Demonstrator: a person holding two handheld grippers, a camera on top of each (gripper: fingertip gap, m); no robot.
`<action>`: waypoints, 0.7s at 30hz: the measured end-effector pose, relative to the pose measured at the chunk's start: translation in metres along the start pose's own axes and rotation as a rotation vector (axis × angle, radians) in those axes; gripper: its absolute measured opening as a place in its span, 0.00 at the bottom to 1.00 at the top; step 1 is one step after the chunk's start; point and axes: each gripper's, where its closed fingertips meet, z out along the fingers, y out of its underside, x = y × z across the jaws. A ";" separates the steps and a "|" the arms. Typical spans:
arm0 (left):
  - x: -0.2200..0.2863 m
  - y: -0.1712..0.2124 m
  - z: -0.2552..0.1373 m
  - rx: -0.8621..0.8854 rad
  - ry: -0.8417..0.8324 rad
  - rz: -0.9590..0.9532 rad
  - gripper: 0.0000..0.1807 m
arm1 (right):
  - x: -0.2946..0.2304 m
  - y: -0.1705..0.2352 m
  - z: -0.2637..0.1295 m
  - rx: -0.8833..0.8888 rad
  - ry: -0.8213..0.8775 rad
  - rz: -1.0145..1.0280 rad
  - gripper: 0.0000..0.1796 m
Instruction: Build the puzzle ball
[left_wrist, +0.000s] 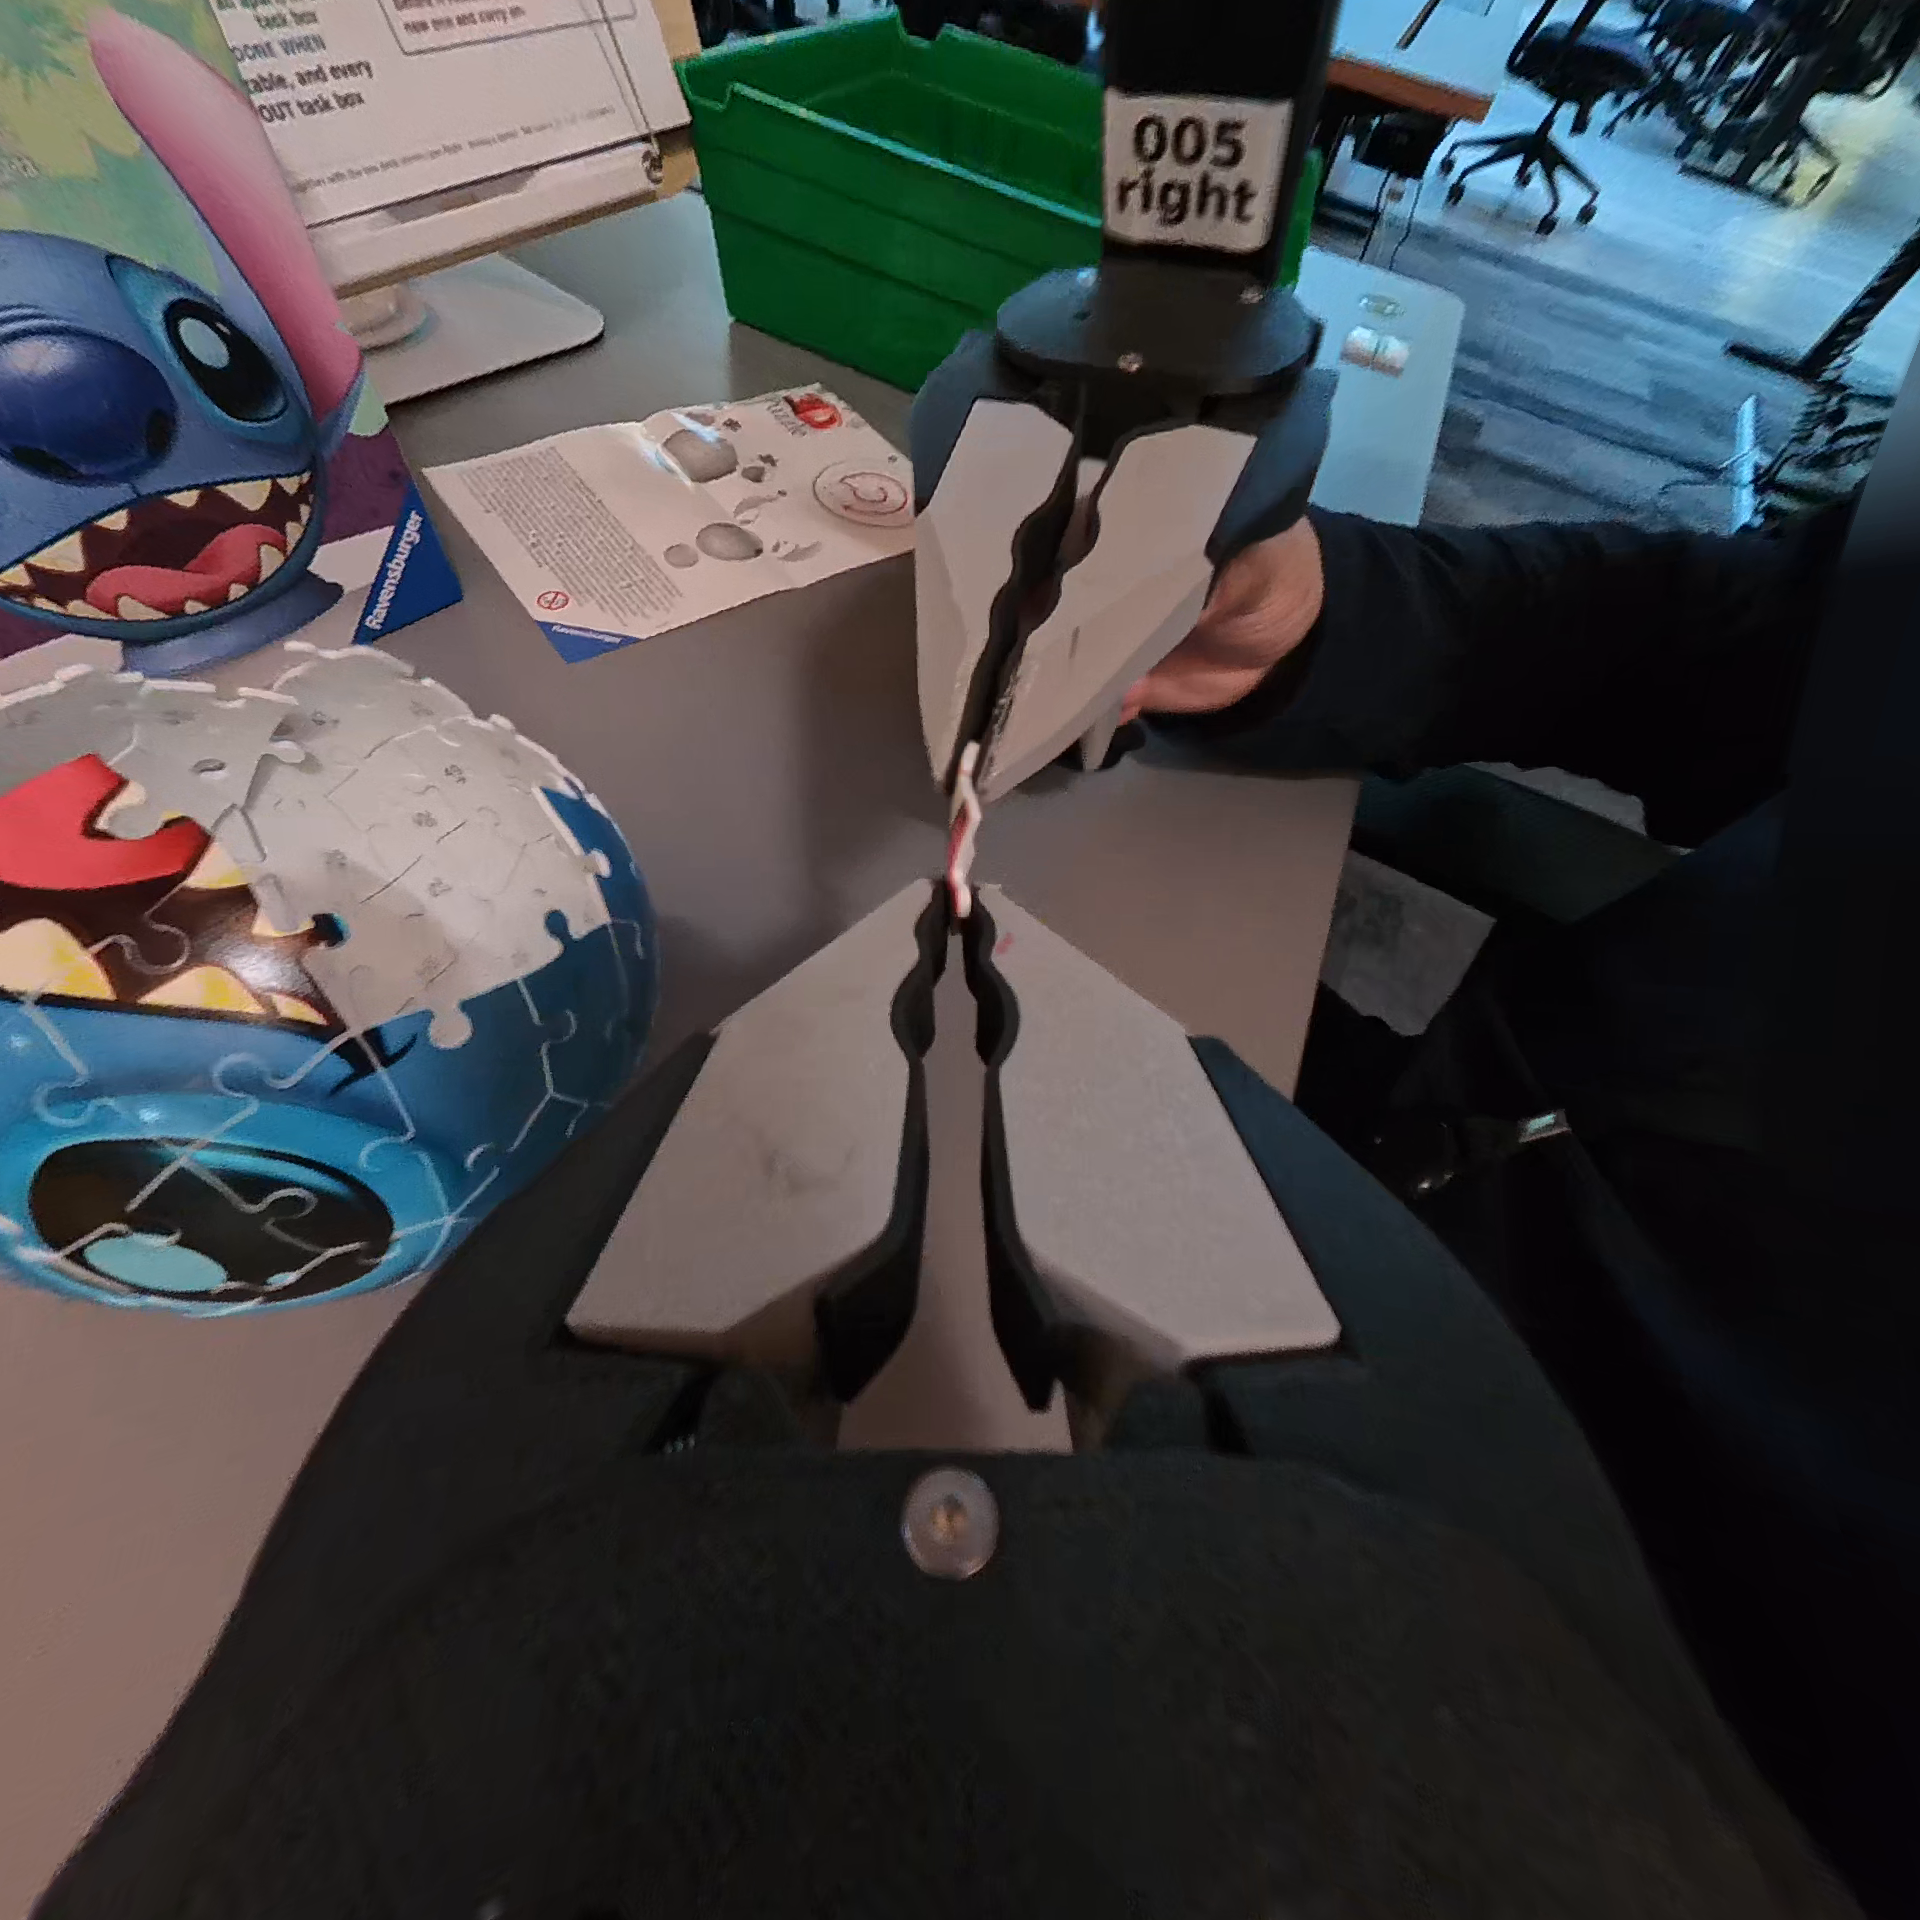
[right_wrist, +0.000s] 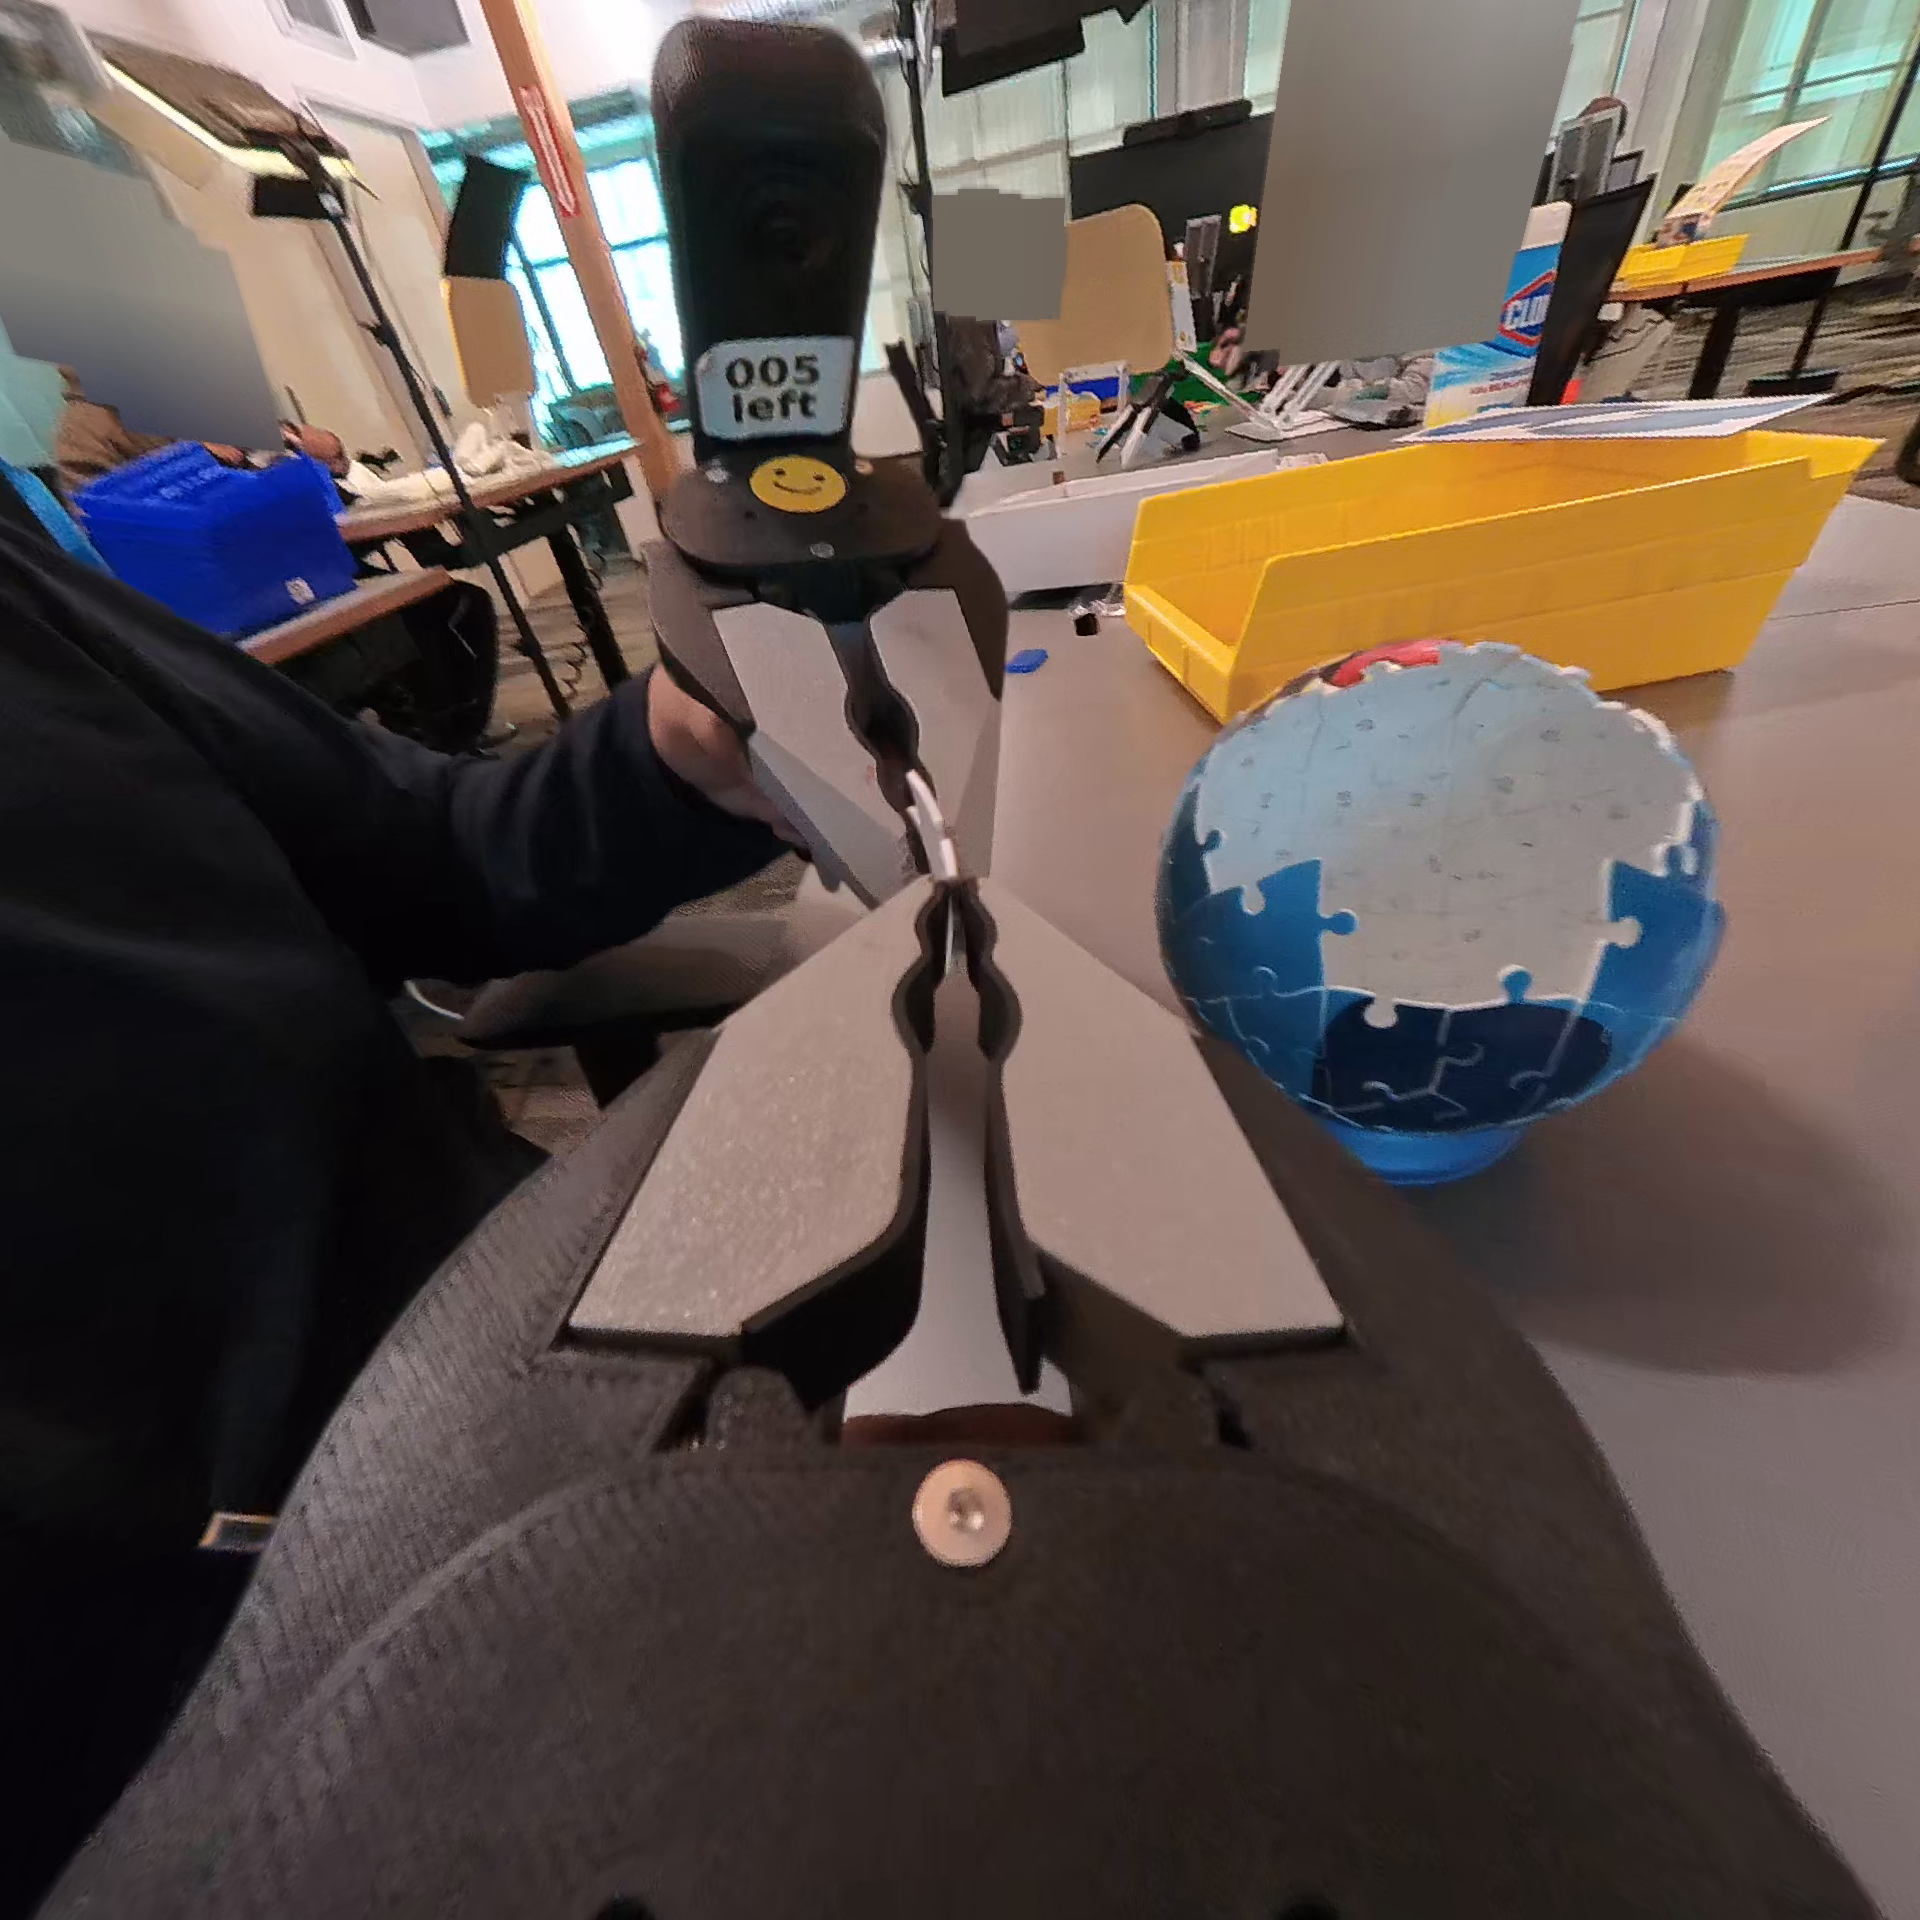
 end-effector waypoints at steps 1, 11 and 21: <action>-0.002 0.001 0.001 -0.018 -0.014 0.010 0.00 | 0.001 0.001 -0.001 -0.012 0.016 -0.024 0.00; -0.002 0.009 -0.002 -0.112 -0.035 0.005 0.00 | -0.003 0.005 0.001 -0.057 0.026 -0.098 0.06; -0.001 0.016 0.004 -0.169 -0.074 0.081 0.00 | -0.007 0.019 0.010 -0.160 0.093 -0.248 0.00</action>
